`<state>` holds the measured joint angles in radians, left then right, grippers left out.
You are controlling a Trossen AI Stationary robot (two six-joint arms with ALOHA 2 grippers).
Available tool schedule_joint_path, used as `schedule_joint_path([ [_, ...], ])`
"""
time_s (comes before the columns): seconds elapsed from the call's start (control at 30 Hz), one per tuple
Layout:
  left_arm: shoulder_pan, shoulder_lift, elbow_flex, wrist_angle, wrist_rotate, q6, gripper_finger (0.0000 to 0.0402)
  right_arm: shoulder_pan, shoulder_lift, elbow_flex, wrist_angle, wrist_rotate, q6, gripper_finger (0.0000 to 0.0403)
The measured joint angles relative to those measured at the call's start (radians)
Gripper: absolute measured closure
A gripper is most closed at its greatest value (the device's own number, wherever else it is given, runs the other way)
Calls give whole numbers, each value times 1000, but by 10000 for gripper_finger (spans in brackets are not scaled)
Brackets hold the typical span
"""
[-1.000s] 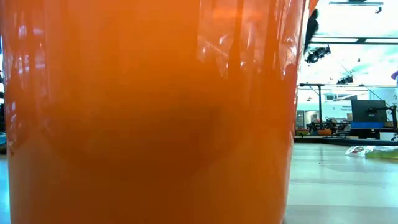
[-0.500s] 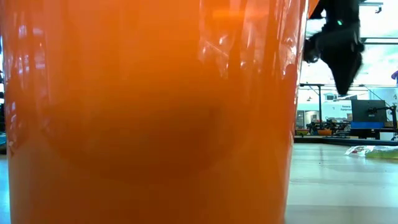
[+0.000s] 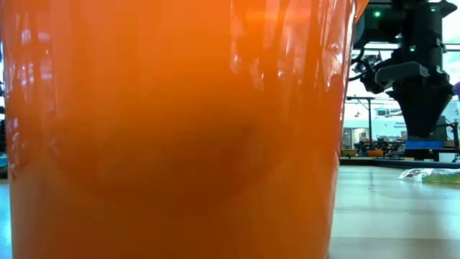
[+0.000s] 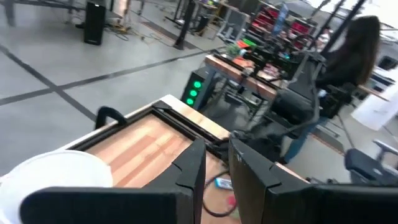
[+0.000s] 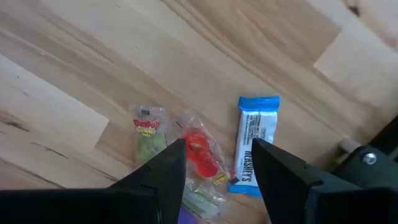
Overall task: Organize candy in baskets
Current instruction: Put the white chocolate bar into the orange bucket
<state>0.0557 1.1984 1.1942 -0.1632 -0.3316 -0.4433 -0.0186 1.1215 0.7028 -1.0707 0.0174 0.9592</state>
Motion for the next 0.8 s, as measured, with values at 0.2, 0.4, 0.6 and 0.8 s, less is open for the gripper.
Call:
schedule_joint_path([
  [0.2,32,0,0,-18,-59,-1,346,15,-59,-39,21,-19,28,226],
  [0.4,70,0,0,-67,-84,0,346,15,-76,-108,16,-80,29,226],
  [0.6,95,0,0,-97,-84,1,346,-15,-76,-150,67,-37,-14,226],
  [0.8,116,0,0,-105,-74,1,346,-66,-75,-185,87,-42,-43,226],
])
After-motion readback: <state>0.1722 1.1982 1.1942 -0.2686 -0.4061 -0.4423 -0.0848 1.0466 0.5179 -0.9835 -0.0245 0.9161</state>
